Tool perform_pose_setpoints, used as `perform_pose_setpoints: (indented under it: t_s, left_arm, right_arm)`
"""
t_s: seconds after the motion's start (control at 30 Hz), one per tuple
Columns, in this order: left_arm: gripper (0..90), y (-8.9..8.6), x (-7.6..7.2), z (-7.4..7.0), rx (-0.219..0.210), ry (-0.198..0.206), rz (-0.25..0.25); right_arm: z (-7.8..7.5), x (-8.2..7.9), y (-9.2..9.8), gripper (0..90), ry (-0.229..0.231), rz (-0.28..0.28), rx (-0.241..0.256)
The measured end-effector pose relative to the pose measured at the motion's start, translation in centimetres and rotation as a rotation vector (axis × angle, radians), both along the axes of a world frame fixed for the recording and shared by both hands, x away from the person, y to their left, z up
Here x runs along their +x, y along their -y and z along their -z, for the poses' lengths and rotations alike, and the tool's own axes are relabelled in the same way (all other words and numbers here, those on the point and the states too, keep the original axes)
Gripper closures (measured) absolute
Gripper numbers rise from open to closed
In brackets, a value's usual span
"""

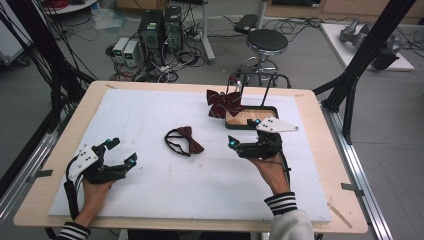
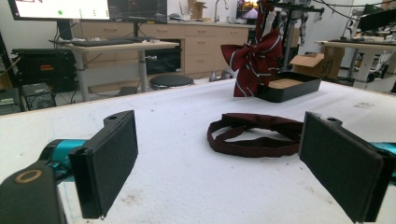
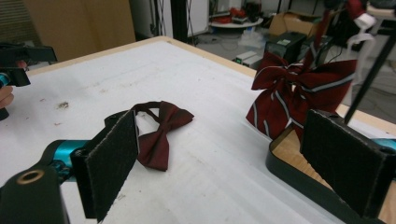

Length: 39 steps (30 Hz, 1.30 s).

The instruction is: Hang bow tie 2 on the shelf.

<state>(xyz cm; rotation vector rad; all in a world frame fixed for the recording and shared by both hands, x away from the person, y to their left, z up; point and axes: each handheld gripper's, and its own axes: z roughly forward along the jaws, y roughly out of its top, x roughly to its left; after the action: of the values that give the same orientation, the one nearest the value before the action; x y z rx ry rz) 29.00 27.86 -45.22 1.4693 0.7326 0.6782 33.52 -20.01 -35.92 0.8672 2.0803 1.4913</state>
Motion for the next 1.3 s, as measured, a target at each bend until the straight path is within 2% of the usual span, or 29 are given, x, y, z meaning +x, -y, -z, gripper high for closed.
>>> perform_pose_setpoints:
  t_s: [0.1,0.27,0.67,0.9,1.03,1.1,1.3]
  left_arm:
    - [12.3,0.1,0.1,0.0,-0.003,0.003,0.004]
    - [12.3,0.3,0.2,0.0,-0.005,0.007,0.009]
    - [12.3,0.6,0.1,-0.1,0.006,0.008,0.036]
    - [12.3,0.6,0.2,0.0,0.006,0.008,0.031]
    - [12.3,0.6,0.2,0.0,0.015,0.010,0.034]
    - [12.3,0.5,0.2,0.0,0.005,0.008,0.032]
    - [12.3,0.6,0.2,0.0,0.013,0.008,0.033]
  right_arm:
    - [-0.4,0.8,-0.9,10.9,-0.032,-0.015,-0.020]
    - [-0.9,1.9,-2.5,10.9,-0.038,-0.024,-0.058]
    - [-1.3,4.7,-6.3,10.9,-0.120,-0.081,-0.109]
    - [-1.8,6.0,-9.0,10.9,-0.154,-0.112,-0.148]
    - [-1.8,6.6,-10.5,11.0,-0.171,-0.127,-0.178]
    - [-1.6,6.9,-11.0,11.0,-0.188,-0.131,-0.190]
    - [-1.0,7.6,-12.6,11.0,-0.251,-0.137,-0.246]
